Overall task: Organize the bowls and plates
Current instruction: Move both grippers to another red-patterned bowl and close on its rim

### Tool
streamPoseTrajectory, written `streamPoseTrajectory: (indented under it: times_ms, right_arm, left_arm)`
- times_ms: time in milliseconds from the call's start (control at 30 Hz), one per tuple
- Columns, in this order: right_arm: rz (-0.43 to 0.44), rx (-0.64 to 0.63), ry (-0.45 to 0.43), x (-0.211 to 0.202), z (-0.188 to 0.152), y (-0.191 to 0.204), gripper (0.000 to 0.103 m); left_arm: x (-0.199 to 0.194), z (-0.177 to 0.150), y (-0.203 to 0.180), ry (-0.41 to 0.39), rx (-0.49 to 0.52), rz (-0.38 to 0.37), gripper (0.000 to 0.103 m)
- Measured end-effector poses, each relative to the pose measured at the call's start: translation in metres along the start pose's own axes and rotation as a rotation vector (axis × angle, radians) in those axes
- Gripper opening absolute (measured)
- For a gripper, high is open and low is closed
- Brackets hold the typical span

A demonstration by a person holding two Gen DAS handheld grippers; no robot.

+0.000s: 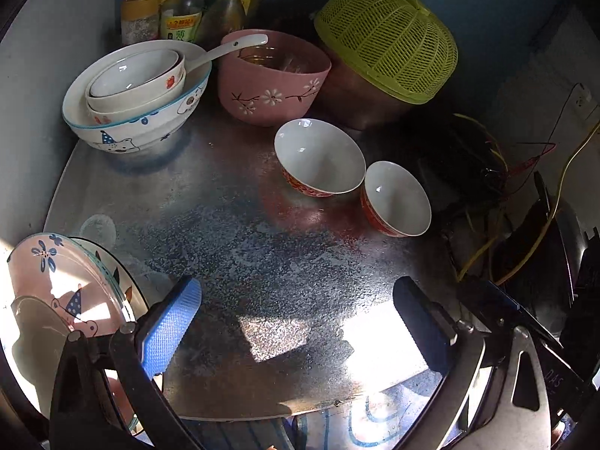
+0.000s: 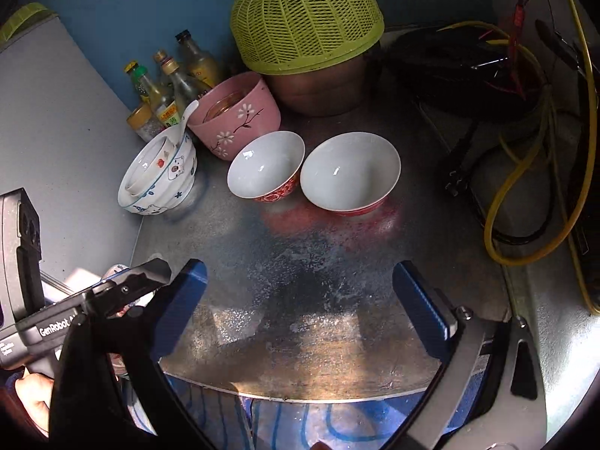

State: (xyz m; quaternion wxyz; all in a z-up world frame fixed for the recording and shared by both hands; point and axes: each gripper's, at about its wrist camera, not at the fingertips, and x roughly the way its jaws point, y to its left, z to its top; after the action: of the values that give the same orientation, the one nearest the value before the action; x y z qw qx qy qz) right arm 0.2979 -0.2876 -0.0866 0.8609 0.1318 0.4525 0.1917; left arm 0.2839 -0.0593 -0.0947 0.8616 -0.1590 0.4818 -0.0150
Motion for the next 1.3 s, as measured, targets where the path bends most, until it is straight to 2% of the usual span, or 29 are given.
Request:
streamPoseTrajectory:
  times_ms: [167, 300, 367, 433, 500, 567, 600, 633, 667, 733, 867, 933, 1033, 1100, 1300]
  right_arm:
    - [-0.023, 0.06, -0.021, 0.023, 0.029, -0.037, 0.098]
    - [-0.027, 0.076, 0.01, 0.053, 0.051, -0.054, 0.081]
    - [-0.027, 0.076, 0.022, 0.067, 0.059, -0.059, 0.072]
    - [-0.025, 0.077, 0.032, 0.08, 0.065, -0.063, 0.063]
    - [-0.011, 0.08, 0.052, 0.091, 0.069, -0.068, 0.054]
    - [-0.007, 0.077, 0.072, 0.1, 0.071, -0.072, 0.046]
    - [-0.002, 0.078, 0.083, 0.105, 0.072, -0.074, 0.042]
    - [0.003, 0.079, 0.095, 0.109, 0.071, -0.076, 0.038]
    - [0.009, 0.077, 0.104, 0.113, 0.071, -0.077, 0.036]
    - [0.018, 0.067, 0.12, 0.119, 0.069, -0.078, 0.024]
    - [0.034, 0.055, 0.122, 0.125, 0.068, -0.078, 0.021]
    - [0.037, 0.054, 0.124, 0.128, 0.069, -0.078, 0.02]
    - [0.025, 0.045, 0.121, 0.13, 0.068, -0.078, 0.014]
    - [0.027, 0.041, 0.12, 0.128, 0.067, -0.079, 0.01]
    - [0.018, 0.016, 0.09, 0.116, 0.06, -0.078, 0.009]
  left_arm:
    - [0.045, 0.018, -0.015, 0.034, -0.116, -0.041, 0.102]
    - [0.076, 0.029, -0.022, 0.051, -0.21, -0.062, 0.1]
    - [0.088, 0.034, -0.029, 0.051, -0.218, -0.064, 0.096]
    - [0.098, 0.038, -0.038, 0.049, -0.21, -0.06, 0.083]
    - [0.106, 0.041, -0.047, 0.044, -0.203, -0.054, 0.078]
    - [0.113, 0.044, -0.053, 0.043, -0.195, -0.046, 0.067]
    - [0.117, 0.045, -0.056, 0.048, -0.193, -0.043, 0.057]
    - [0.121, 0.046, -0.058, 0.053, -0.192, -0.043, 0.052]
    - [0.126, 0.047, -0.061, 0.056, -0.191, -0.046, 0.05]
    - [0.133, 0.05, -0.065, 0.06, -0.192, -0.049, 0.044]
    - [0.148, 0.054, -0.068, 0.069, -0.194, -0.056, 0.039]
    - [0.156, 0.056, -0.068, 0.077, -0.201, -0.06, 0.032]
    - [0.163, 0.058, -0.068, 0.082, -0.194, -0.069, 0.012]
    - [0.163, 0.057, -0.067, 0.073, -0.186, -0.067, 0.01]
    - [0.15, 0.052, -0.07, 0.035, -0.123, -0.058, 0.008]
